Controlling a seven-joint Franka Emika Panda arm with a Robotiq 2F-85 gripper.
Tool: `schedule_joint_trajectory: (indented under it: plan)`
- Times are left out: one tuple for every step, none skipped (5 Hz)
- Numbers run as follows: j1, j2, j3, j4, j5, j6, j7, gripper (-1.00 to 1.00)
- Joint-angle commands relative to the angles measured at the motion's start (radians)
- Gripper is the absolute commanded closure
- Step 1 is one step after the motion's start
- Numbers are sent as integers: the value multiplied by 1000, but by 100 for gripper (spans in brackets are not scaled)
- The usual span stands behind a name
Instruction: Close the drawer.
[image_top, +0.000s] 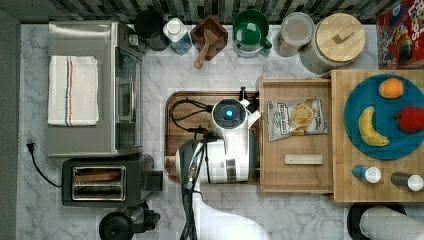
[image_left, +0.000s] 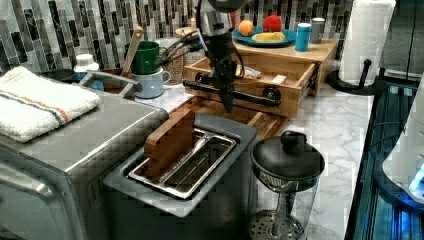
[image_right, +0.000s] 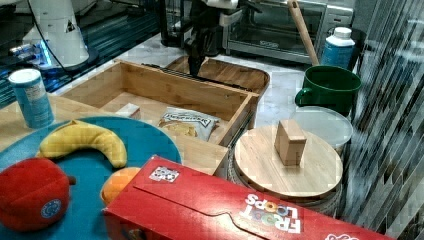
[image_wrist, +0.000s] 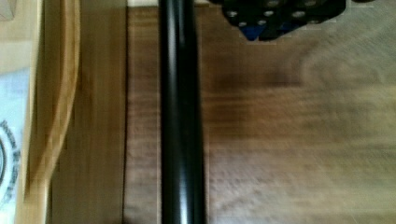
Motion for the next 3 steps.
schedule_joint_trajectory:
  plan:
    - [-44,-1,-19,51,-69,99,-181,100]
    - [-70,1,-48,68,-30,107,-276,100]
    - [-106,35,-81,129,-9,54,-329,100]
